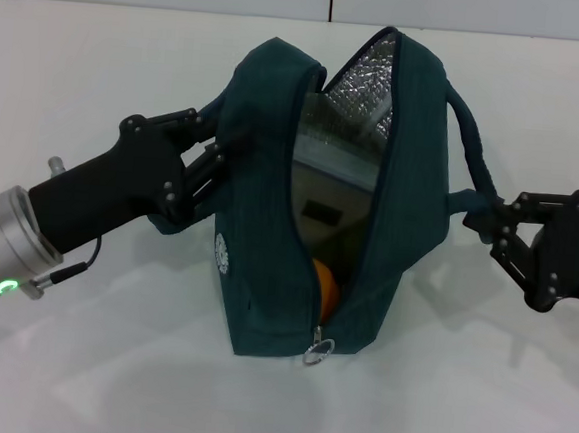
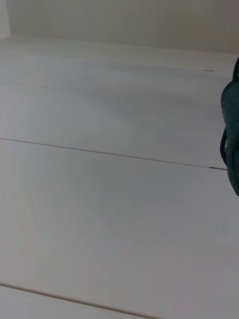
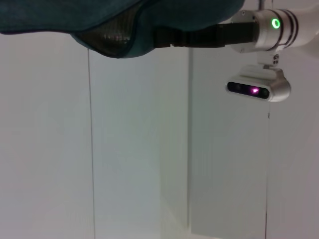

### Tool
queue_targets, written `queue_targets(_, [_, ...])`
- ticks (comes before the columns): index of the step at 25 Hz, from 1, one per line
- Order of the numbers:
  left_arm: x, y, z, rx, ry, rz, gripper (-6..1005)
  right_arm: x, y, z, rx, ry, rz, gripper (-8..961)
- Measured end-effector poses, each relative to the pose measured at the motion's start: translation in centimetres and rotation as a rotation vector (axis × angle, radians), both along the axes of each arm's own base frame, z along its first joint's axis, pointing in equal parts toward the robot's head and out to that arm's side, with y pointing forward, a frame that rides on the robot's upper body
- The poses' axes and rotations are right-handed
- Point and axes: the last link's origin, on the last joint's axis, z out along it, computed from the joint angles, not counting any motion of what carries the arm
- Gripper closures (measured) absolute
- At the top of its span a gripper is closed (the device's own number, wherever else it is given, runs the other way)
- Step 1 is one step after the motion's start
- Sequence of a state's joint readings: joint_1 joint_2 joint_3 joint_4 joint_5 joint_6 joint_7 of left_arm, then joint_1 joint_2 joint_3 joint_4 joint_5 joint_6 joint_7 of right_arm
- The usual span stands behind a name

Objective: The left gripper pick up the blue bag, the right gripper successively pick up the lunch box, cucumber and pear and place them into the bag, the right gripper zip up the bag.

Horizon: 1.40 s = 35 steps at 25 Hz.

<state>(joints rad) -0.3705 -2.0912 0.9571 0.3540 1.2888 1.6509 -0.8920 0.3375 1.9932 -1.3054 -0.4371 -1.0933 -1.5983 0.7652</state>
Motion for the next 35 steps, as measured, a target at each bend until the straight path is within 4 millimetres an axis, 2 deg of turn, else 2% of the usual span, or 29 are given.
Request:
queue_targets(5, [0.1, 0.0, -0.3, 0.004, -0.001, -0.003, 748, 0.0, -0.1, -0.3, -0.006, -0.003, -0.001, 870])
queue_targets(11, [0.6, 0.6, -0.7, 0.002, -0.006, -0.007, 741, -0.1, -0.4, 0.2, -0.009, 0.007, 0.023, 682])
queue_targets(16, [0.6, 0.8, -0.7, 0.003, -0.003, -0.004, 736, -0.1, -0.8, 0.9, -0.007, 0.037, 0.04, 567])
queue_targets(21, [0.6, 0.8, -0.8, 0.004, -0.002, 0.0, 730, -0.5, -1.4, 1.4, -0.162, 0.035, 0.075, 453])
queue_targets(24, [0.6, 0.9, -0.9, 0.006, 0.009, 0.002, 727, -0.9, -1.5, 0.6, -0.329, -0.044, 0.108, 365])
queue_targets(27, [0.7, 1.0, -1.0, 0.003, 0.009, 0.001, 723, -1.1, -1.7, -1.2, -0.466, -0.141, 0.117, 371])
queue_targets(33, [0.7, 0.9, -1.3, 0.004, 0.008, 0.002, 717, -1.5, -0.5, -4.6, -0.482, -0.258, 0.054, 378])
queue_targets(35, [0.8, 0.9, -1.4, 0.009, 0.005, 0.002, 714, -1.5, -0.2, -5.2, -0.47, -0.276, 0.038, 378])
